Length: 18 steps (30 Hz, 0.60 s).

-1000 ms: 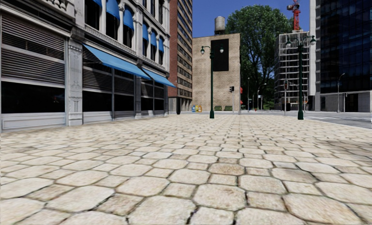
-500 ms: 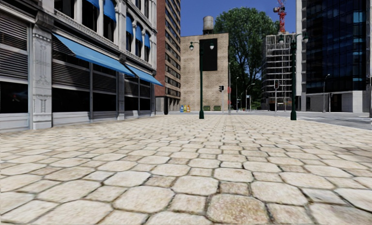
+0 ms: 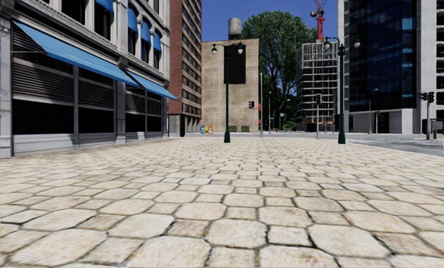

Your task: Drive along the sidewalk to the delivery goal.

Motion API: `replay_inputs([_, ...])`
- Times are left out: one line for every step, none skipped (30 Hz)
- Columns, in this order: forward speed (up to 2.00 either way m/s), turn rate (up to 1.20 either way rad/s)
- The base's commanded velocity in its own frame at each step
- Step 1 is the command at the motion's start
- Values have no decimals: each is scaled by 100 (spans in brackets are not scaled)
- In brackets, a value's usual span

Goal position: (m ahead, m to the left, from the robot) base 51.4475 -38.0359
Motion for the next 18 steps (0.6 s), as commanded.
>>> replay_inputs([200,-26])
replay_inputs([200,-26])
replay_inputs([200,-26])
replay_inputs([200,-26])
replay_inputs([200,-26])
replay_inputs([200,-26])
replay_inputs([200,-26])
replay_inputs([200,-26])
replay_inputs([200,-26])
replay_inputs([200,-26])
replay_inputs([200,-26])
replay_inputs([200,-26])
replay_inputs([200,-26])
replay_inputs([200,-26])
replay_inputs([200,-26])
replay_inputs([200,-26])
replay_inputs([200,-26])
replay_inputs([200,-26])
